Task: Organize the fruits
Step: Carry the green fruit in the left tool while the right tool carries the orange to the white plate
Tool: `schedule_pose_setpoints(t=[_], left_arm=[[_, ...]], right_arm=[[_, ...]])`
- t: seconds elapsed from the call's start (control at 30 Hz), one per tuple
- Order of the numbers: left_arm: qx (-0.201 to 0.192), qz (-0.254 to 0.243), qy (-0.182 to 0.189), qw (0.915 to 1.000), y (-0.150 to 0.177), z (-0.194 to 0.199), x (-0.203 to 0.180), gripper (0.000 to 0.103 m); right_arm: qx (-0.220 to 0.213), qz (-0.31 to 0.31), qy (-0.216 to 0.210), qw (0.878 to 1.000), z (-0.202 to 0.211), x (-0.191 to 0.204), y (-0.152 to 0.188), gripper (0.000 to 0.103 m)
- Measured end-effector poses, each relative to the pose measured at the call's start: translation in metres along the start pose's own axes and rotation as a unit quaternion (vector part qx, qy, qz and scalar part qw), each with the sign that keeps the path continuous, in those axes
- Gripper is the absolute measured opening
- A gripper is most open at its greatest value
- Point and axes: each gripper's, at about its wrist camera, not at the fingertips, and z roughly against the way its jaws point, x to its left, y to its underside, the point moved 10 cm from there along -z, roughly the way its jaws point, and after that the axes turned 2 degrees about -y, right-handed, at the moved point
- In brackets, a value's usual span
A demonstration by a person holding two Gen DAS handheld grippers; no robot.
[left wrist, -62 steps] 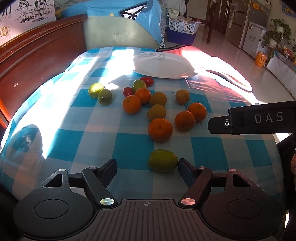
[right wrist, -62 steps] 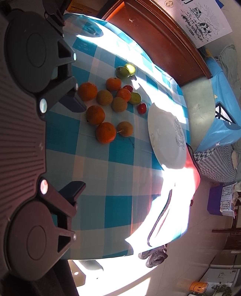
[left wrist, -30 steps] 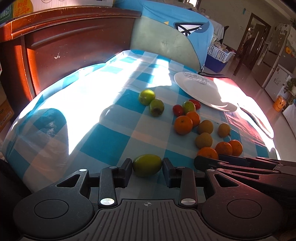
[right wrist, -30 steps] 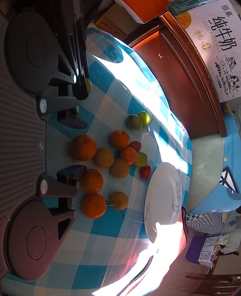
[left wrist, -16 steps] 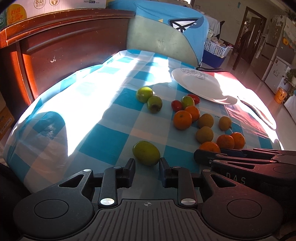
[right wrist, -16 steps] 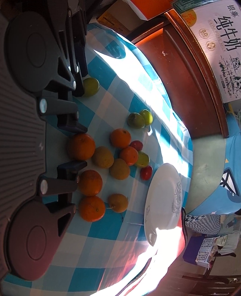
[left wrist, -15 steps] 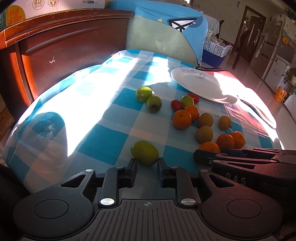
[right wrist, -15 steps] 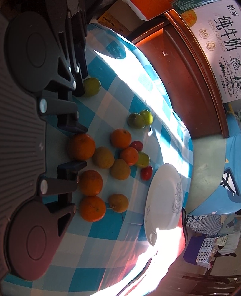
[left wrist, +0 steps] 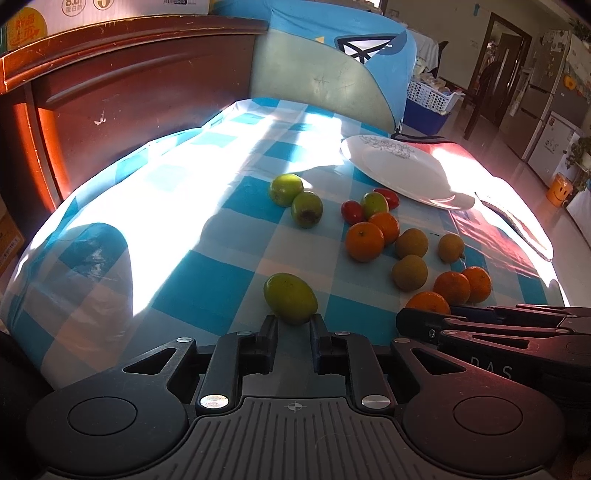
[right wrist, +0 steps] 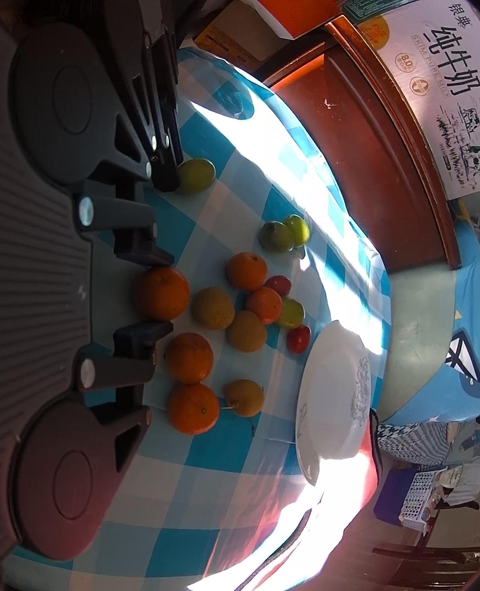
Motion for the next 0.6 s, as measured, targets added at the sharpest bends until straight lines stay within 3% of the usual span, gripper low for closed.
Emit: schedule_pose_setpoints(t=[0.07,0.23,0.33,0.4,0.5,0.6], left_arm=[[-0.002,0.004,0.007,1.0000,-0.001,0.001,-0.001,0.011],[-0.011,0.009,0.002,0.9999,-0.004,0.003,0.001,0.013],[-0.015,0.025,0.008,0.9995,-0.008,0.006,0.004,0.022],[-0.018,0.031,0.006,0.9993,-0.009,0.006,0.005,0.037],[-0.022,0.038,0.011,0.9990,-0.012,0.005,0.004,0.045],[-0.027,0.030,0.003,0.9992,-0.016,0.003,0.002,0.045]], right_arm=[[0.000,-0.001,0.002,1.000,0.001,-0.001,0.000,0.032],[0.003,-0.001,0.003,1.000,0.000,-0.001,0.001,0.032],[0.002,-0.001,0.004,1.000,0.000,-0.001,0.001,0.032],[0.002,-0.001,0.004,1.000,0.000,-0.001,0.001,0.032],[0.003,-0.004,0.003,1.000,-0.001,-0.001,0.001,0.032],[0.003,-0.010,0.003,1.000,-0.001,-0.003,0.001,0.032]])
